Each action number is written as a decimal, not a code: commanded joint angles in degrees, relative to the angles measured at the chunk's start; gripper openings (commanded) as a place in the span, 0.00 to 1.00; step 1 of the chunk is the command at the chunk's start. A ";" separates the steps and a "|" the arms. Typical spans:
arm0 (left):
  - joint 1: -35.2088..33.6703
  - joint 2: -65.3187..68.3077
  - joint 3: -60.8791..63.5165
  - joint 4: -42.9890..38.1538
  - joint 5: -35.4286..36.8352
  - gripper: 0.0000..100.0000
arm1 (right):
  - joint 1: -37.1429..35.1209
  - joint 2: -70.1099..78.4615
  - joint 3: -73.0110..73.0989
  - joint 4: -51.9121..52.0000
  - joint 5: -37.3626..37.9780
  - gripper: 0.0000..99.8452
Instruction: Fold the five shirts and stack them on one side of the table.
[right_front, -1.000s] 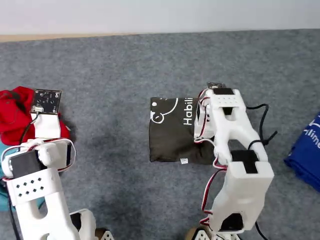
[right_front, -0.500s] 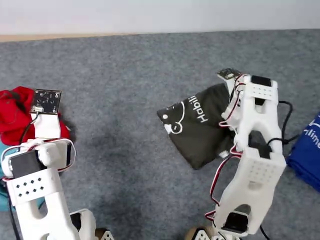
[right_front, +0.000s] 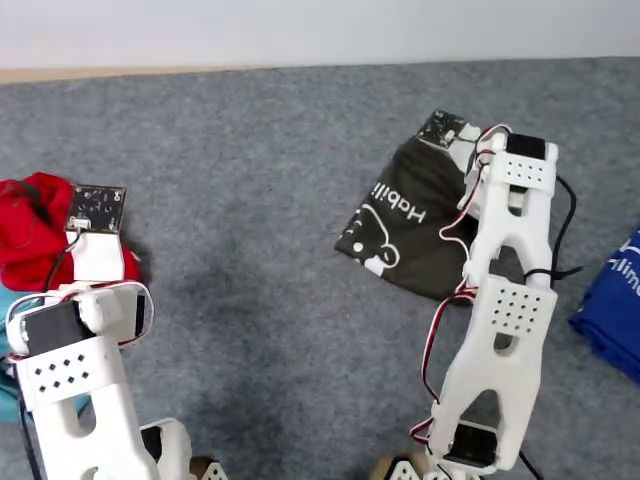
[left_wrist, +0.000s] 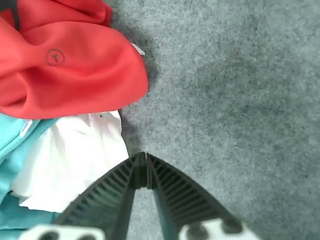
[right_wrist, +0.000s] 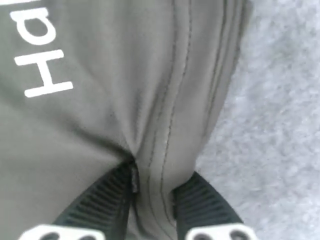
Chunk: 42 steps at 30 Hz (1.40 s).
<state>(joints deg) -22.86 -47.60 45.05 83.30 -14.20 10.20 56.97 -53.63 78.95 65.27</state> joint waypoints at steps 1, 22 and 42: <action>0.26 -0.88 -0.31 0.09 -0.53 0.01 | 1.27 -0.22 -7.30 3.12 0.62 0.16; 0.26 -0.70 -0.31 0.00 -0.53 0.01 | -2.51 -0.31 -29.19 24.04 -72.53 0.21; 0.26 -0.62 -0.22 0.00 -0.62 0.01 | -9.80 -5.93 -5.80 22.55 -97.23 0.40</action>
<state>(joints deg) -22.86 -47.60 45.05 83.30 -14.20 1.14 52.75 -59.34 100.31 -31.16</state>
